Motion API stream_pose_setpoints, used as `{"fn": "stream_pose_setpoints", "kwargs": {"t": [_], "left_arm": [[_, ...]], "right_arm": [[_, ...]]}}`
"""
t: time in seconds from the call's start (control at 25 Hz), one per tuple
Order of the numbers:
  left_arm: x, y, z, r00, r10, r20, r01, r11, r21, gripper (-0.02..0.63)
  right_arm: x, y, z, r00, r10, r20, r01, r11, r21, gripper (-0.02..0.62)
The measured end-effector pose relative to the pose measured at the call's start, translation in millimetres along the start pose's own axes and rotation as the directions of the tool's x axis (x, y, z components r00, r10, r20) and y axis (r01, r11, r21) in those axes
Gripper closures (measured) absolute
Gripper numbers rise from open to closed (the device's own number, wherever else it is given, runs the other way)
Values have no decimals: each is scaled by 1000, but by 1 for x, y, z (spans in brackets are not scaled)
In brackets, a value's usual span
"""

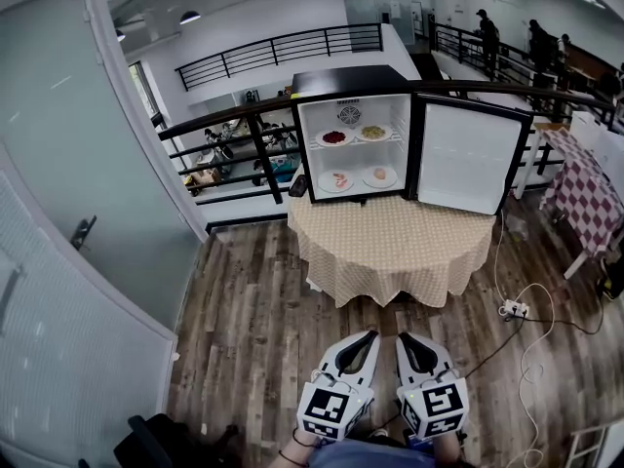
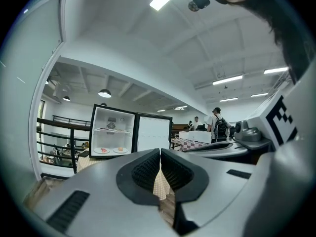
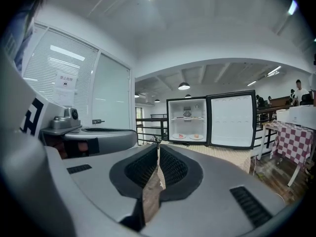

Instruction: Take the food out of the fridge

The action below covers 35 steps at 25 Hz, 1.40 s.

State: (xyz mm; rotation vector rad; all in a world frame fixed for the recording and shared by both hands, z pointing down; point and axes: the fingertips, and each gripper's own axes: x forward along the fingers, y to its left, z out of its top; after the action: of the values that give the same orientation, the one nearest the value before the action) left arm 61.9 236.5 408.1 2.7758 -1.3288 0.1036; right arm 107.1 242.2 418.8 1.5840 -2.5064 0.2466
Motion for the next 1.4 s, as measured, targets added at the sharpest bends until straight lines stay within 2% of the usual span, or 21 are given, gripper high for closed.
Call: {"fn": "stream_pose_setpoints", "kwargs": {"t": [0.28,0.6,1.08,1.4], "left_arm": [[29,28,-1,1000,-5,-11,5,1000,18,588],[85,87,10,999,-53,-13,54,997,47,588],[155,188,22,992,-125,-18,125,992,29,588],[182,243,21,984,-179,-13,179,984,7,588]], "right_arm": [[39,-10,4,1000,16,-12,-16,1000,3,568],[118,-32,28,1000,-11,-8,11,1000,20,568],[236,-44,53,998,-52,-31,53,998,43,568],[295,-45,56,994,-97,-48,100,993,66,568]]}}
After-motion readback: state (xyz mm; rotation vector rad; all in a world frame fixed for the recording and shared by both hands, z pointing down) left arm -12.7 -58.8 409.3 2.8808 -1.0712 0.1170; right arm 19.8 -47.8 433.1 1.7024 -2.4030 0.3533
